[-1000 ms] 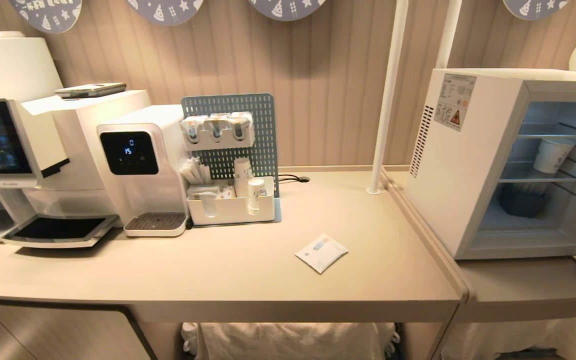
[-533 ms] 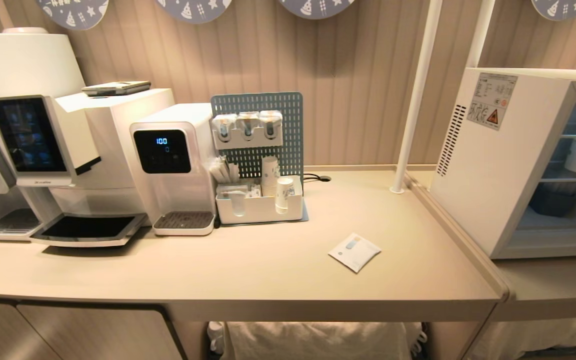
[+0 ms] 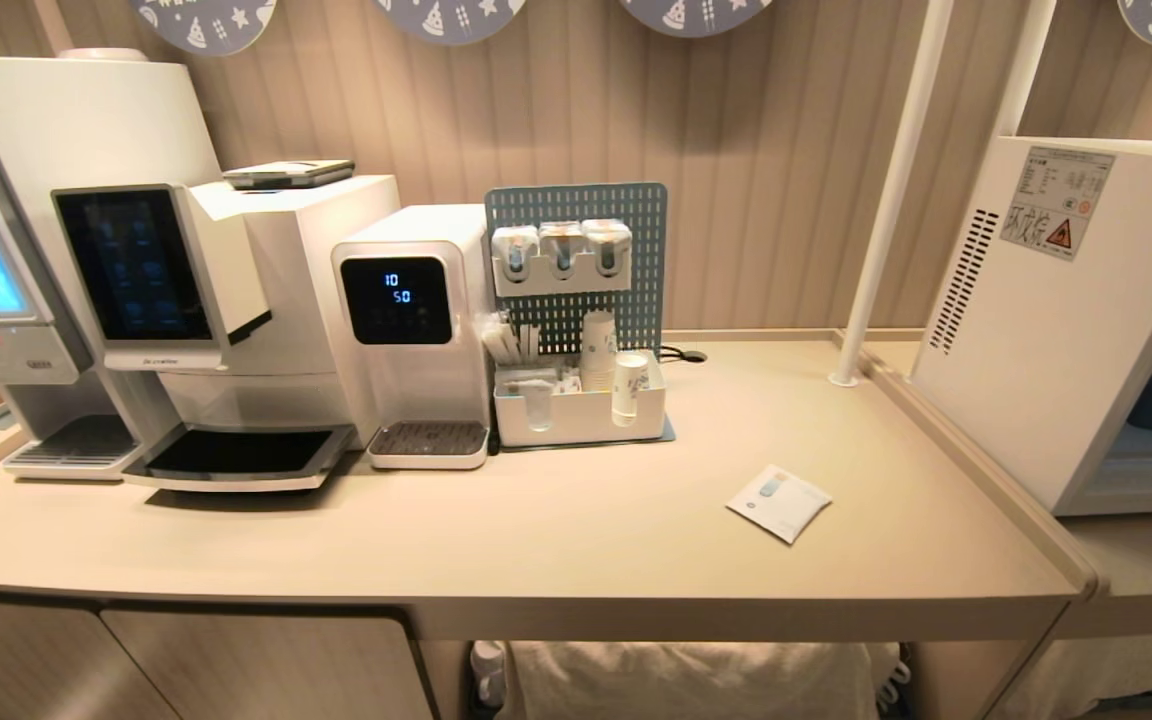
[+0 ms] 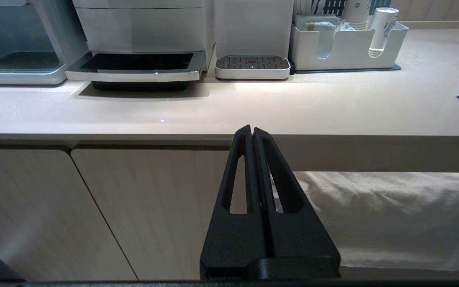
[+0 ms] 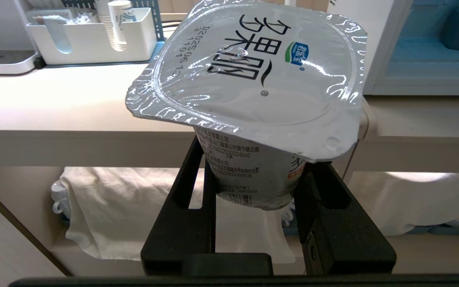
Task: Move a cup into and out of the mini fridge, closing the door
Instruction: Place the yoghurt on the table
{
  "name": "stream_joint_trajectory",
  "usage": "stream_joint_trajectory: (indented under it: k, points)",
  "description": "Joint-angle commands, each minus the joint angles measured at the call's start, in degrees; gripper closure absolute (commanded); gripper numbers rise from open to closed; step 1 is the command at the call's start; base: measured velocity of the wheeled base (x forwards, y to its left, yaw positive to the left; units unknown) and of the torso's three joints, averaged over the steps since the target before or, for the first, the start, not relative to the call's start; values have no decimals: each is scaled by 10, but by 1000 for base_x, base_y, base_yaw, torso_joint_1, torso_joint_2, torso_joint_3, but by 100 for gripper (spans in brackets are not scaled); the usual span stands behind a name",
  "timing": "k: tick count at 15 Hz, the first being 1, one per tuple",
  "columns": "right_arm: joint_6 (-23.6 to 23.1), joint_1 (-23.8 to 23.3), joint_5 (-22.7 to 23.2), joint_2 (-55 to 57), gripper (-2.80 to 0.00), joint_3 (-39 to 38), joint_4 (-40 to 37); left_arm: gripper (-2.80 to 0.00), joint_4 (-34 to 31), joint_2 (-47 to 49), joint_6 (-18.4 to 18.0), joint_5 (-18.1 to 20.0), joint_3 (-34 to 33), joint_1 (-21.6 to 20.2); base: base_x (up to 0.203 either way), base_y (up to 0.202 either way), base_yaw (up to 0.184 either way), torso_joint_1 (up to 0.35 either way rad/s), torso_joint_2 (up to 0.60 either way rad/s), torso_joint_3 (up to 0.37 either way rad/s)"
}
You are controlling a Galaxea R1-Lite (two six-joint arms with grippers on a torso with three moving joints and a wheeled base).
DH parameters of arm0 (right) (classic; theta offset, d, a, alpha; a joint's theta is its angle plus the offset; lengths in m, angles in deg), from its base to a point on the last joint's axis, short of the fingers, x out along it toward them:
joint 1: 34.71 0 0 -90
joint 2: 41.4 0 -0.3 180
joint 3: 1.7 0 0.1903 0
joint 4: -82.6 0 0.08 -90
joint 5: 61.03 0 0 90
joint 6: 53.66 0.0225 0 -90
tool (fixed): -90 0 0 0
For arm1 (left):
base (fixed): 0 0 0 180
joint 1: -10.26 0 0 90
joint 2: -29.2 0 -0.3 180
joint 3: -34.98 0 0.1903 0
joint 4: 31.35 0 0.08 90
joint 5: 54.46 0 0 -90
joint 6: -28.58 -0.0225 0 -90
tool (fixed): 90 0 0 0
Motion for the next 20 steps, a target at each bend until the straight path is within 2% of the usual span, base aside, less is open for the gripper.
stream_joint_trajectory:
  k: [1,3,7,11,15,20]
  points:
    - [5,0,-1,0,0,-1,5,0,0,1,0,0,-2,-1,0,68,-3,-2,0,9]
    - [21,0,0,5,0,37,0,0,0,1,0,0,-2,-1,0,0,0,0,0,0]
    - [30,0,23,124,0,76,-5,0,0,1,1,0,-1,0,0,0,0,0,0,0]
    - [62,1,54,315,0,89,84,0,0,1,1,0,-2,-1,0,0,0,0,0,0]
    - [74,1,80,597,0,89,267,0,0,1,1,-1,-2,-1,0,0,0,0,0,0]
    - [62,9,168,969,0,73,654,0,0,1,1,0,-2,-1,0,0,0,0,0,0]
